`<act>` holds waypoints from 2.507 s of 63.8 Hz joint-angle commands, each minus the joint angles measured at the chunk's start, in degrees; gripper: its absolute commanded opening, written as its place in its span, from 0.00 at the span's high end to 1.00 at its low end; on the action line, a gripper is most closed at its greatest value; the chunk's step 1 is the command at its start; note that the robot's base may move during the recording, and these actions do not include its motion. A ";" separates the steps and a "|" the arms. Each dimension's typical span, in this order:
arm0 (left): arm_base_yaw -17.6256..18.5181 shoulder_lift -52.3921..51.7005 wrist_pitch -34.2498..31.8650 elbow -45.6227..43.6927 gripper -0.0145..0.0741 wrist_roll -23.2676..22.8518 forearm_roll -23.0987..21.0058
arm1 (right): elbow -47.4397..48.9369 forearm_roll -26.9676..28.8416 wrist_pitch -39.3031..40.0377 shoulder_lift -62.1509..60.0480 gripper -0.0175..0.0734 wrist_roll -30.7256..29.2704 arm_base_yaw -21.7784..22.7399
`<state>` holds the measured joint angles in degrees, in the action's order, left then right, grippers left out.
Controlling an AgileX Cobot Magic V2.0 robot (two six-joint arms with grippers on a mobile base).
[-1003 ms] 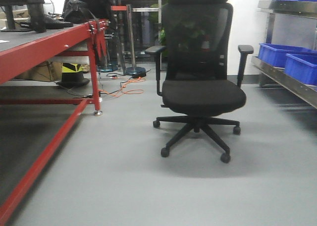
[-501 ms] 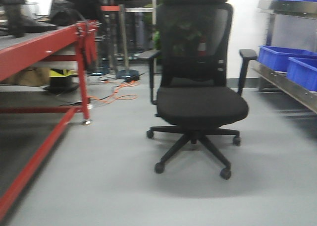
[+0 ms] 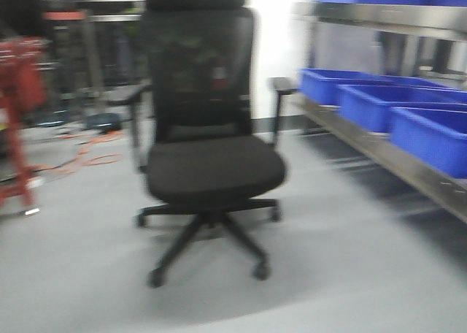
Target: Grab PVC pipe and place in blue bin
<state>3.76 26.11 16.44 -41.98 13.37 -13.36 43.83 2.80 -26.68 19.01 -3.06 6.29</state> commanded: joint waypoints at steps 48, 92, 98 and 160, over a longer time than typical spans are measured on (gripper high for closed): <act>0.13 -0.22 -1.25 -0.06 0.96 -0.42 -0.26 | -0.12 -0.15 1.42 -0.24 0.99 -0.13 -0.13; 0.13 -0.22 -1.25 -0.06 0.96 -0.42 -0.26 | -0.12 -0.15 1.42 -0.24 0.99 -0.13 -0.13; 0.13 -0.22 -1.25 -0.06 0.96 -0.42 -0.26 | -0.12 -0.15 1.42 -0.24 0.99 -0.13 -0.13; 0.13 -0.22 -1.25 -0.06 0.96 -0.42 -0.26 | -0.12 -0.15 1.42 -0.24 0.99 -0.13 -0.13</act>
<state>3.76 26.11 16.44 -41.98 13.37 -13.36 43.83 2.80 -26.68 19.01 -3.06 6.29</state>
